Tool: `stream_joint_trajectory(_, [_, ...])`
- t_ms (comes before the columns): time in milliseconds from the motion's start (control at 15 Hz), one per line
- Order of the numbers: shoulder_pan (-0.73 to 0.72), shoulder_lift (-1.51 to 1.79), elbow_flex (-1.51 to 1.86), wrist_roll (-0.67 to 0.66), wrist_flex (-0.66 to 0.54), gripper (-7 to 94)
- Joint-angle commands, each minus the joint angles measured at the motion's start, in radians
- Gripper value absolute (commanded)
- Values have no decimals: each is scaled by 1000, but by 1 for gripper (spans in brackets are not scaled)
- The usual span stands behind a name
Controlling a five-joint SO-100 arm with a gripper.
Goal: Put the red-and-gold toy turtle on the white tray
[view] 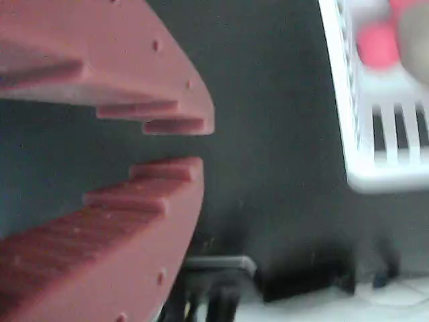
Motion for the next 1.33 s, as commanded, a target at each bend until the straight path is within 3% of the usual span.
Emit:
stream_joint_trajectory(0, [3, 204, 253, -5, -18, 0])
stream_joint_trajectory(267, [18, 462, 483, -11, 49, 0])
stream_joint_trajectory(1267, [14, 465, 558, -49, 63, 0])
